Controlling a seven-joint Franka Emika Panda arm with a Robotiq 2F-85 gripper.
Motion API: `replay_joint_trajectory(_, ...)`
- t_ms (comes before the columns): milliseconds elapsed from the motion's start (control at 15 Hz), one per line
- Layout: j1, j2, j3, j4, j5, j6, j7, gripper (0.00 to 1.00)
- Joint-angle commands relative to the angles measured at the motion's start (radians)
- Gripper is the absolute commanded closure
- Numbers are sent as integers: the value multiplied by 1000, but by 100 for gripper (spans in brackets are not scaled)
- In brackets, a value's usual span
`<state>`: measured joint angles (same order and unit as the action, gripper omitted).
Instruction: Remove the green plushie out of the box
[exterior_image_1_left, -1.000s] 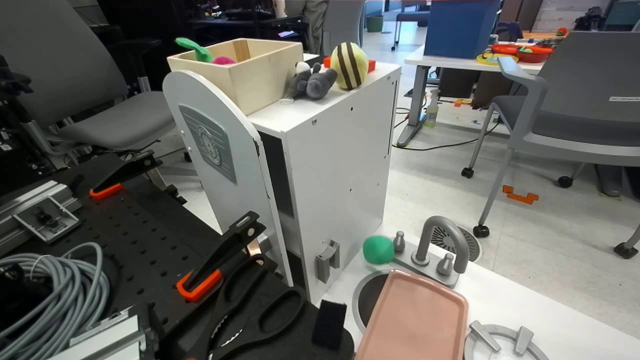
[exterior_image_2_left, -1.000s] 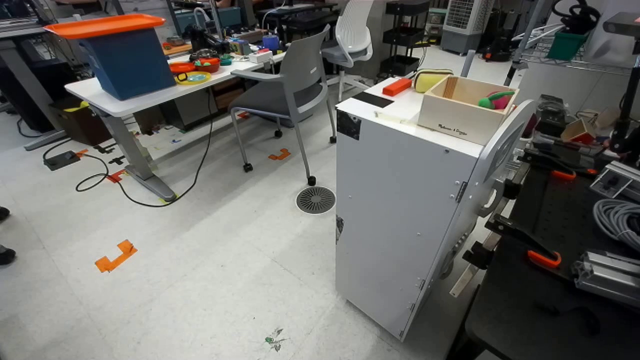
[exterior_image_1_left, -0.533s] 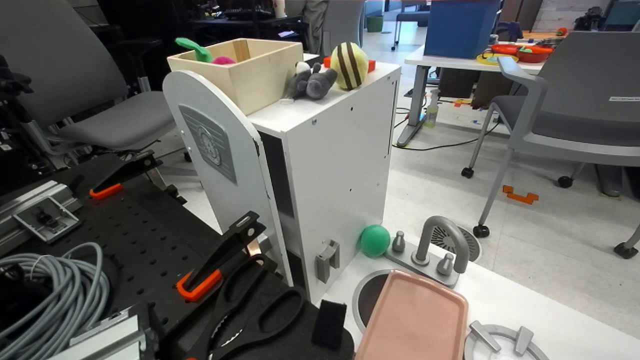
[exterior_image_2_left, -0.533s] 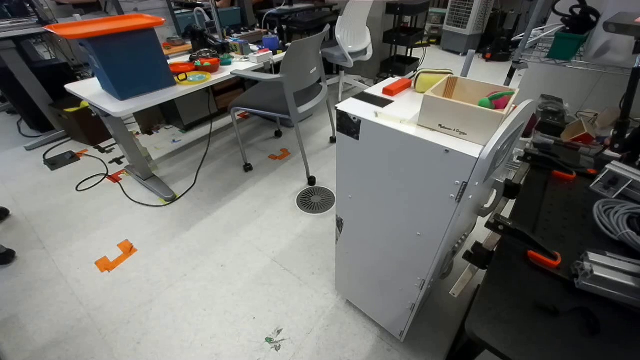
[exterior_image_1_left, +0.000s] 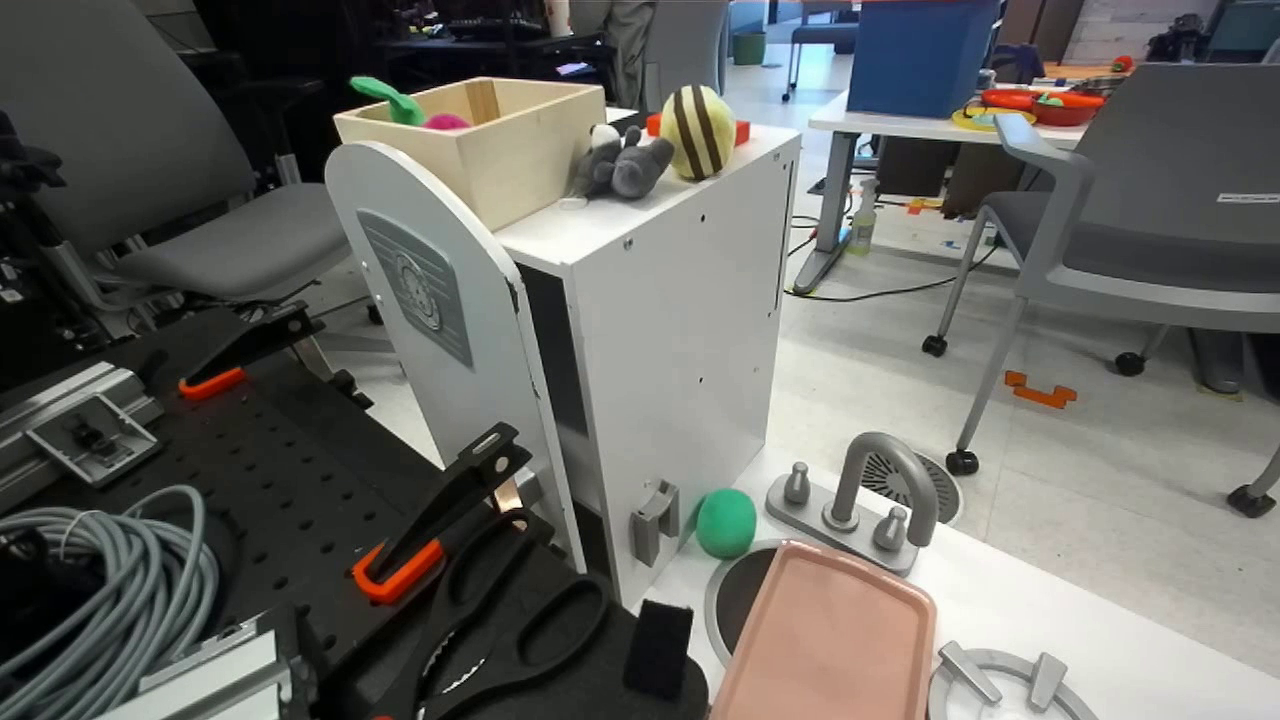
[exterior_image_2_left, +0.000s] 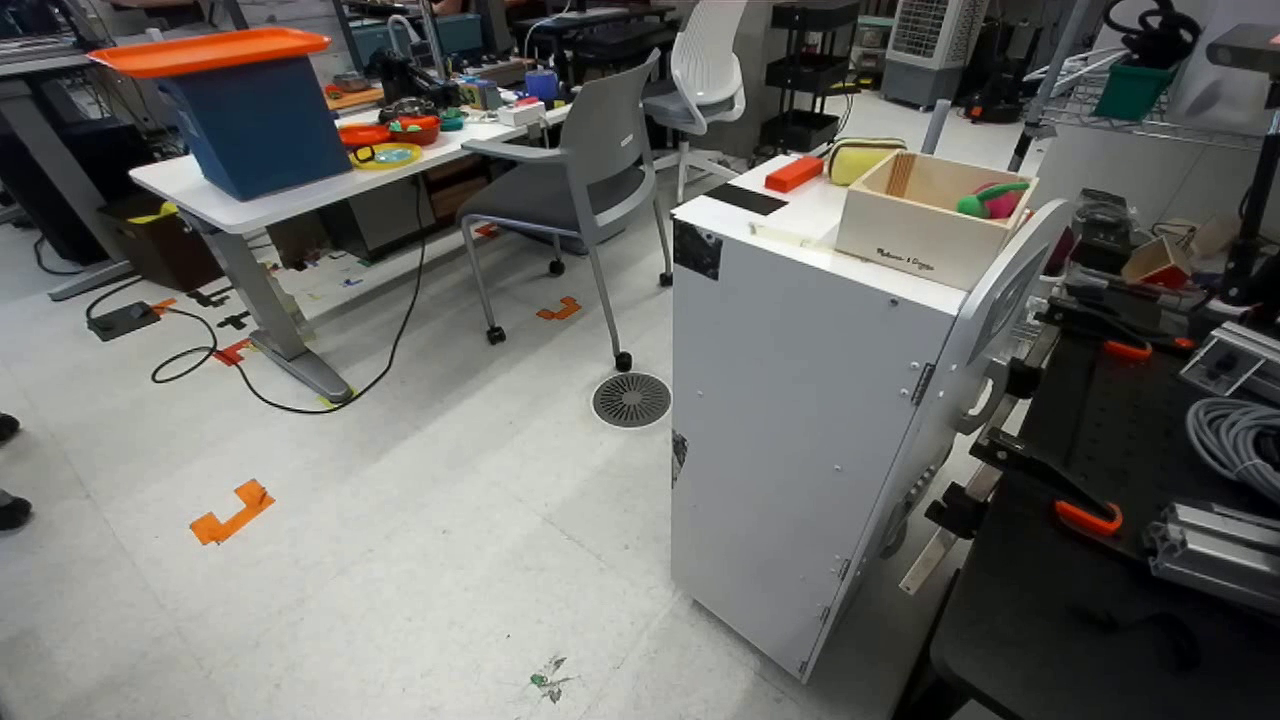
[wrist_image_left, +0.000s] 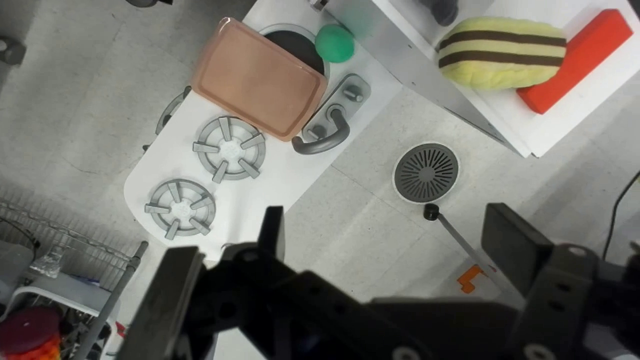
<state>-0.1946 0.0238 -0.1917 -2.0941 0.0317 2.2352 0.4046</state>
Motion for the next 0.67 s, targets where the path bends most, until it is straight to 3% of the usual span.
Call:
replay_joint_trajectory(0,30,-100,27,-58,-18,-26,-7,0)
replay_joint_trajectory(200,51,-169,57,-95,-24,-58,-10,0)
replay_joint_trajectory(600,76,-304,110,-152,-26,-240,-61,0)
